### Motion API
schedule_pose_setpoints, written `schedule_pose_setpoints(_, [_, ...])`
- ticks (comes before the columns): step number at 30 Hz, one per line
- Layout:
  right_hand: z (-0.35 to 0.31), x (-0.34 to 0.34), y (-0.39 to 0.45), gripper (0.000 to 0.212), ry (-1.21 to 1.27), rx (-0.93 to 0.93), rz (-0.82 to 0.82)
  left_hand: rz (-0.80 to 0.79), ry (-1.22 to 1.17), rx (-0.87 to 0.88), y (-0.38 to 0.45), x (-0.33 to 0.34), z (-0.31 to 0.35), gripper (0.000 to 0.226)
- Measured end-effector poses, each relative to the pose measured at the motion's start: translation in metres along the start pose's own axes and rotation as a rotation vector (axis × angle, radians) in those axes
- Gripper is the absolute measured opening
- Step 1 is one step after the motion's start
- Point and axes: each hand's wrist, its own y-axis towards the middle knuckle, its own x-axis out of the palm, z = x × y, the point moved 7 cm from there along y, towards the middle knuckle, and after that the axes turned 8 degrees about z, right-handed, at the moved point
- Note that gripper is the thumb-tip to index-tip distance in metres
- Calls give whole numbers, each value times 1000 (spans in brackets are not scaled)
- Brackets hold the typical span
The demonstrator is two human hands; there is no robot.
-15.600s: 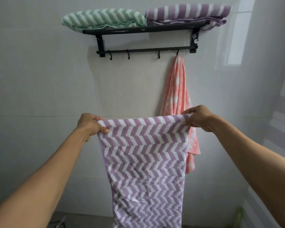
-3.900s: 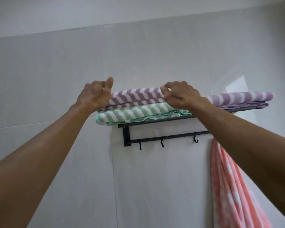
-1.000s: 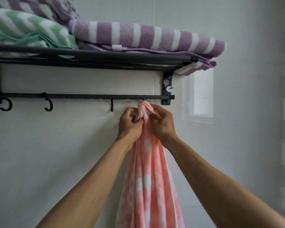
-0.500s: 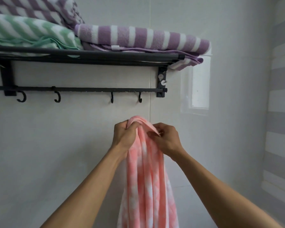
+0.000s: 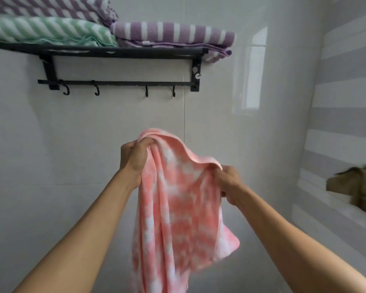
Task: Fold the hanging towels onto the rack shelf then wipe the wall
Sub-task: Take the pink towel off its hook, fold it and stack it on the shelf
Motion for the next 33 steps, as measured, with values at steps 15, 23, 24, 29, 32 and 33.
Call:
schedule_pose_setpoints(15, [-92, 32, -193, 17, -112, -334, -480, -442, 376, 15, -167, -88, -11, 26])
schedule_pose_setpoints(23, [-46, 41, -185, 27, -491, -332, -627, -65, 167, -12, -127, -149, 14, 15])
schedule_pose_setpoints(24, [-36, 39, -181, 24, -522, -313, -596, 6, 120, -20, -120, -161, 19, 14])
schedule_pose_setpoints(29, [-33, 40, -172, 31, -33, -70, -396, 70, 279, -5, -83, -215, 24, 24])
schedule_pose_setpoints(32, [-80, 67, -188, 26, 125, -46, -377, -40, 440, 47, -67, -224, 17, 23])
schedule_pose_setpoints(33, [-97, 78, -194, 25, 129, -70, -382, -116, 462, 45, -68, -220, 14, 16])
